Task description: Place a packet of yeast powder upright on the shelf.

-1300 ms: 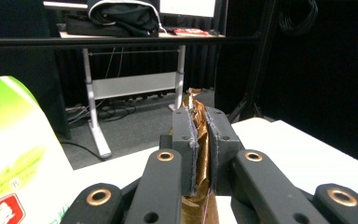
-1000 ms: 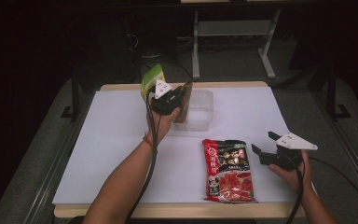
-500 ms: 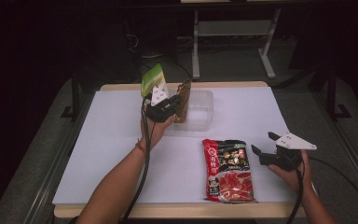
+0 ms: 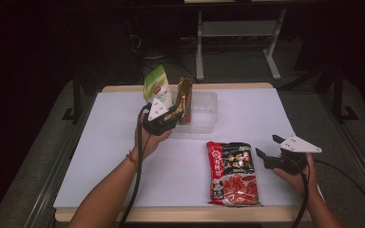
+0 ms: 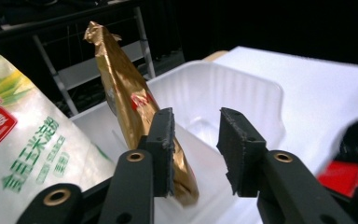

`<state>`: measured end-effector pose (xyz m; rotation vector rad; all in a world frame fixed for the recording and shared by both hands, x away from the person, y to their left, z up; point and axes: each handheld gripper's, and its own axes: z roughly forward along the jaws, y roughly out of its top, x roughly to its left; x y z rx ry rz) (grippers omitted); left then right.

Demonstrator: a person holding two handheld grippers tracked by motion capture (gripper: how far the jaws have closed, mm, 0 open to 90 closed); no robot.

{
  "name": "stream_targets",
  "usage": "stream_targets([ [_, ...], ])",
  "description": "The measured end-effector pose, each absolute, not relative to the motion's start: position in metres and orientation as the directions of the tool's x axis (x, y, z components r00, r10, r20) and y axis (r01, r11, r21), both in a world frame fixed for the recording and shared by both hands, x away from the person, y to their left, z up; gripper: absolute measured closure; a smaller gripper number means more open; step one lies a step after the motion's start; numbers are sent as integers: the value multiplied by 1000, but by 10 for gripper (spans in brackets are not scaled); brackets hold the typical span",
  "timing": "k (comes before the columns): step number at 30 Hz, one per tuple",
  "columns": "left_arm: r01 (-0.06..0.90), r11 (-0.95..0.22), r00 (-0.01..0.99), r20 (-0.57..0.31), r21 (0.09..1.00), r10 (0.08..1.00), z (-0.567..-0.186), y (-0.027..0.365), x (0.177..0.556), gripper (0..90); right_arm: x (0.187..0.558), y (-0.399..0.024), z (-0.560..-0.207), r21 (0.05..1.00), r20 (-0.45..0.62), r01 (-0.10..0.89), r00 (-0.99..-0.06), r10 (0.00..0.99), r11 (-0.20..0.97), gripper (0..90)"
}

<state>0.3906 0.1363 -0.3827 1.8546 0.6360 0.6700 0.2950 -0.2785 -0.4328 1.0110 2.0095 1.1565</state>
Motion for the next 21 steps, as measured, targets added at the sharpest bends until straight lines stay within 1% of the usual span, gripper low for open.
stream_targets([
  [3, 102, -385, 722, 199, 917, 663, -383, 143, 379, 613, 295, -278, -433, 890, -127, 312, -529, 839, 332, 200],
  [6, 94, -412, 731, 218, 906, 647, -385, 151, 369, 561, 294, -277, -432, 889, -125, 315, -532, 838, 333, 199],
  [12, 116, -417, 748, 197, 902, 634, -391, 171, 351, 489, 293, -275, -432, 886, -129, 316, -537, 834, 340, 198],
  [17, 138, -437, 760, 188, 889, 623, -400, 189, 337, 446, 292, -273, -431, 883, -123, 320, -548, 828, 343, 205],
  [19, 136, -457, 756, 206, 879, 621, -404, 198, 330, 439, 291, -272, -430, 880, -125, 319, -558, 821, 352, 205],
  [21, 149, -455, 758, 194, 878, 622, -406, 208, 321, 421, 290, -271, -429, 881, -119, 319, -565, 816, 350, 204],
])
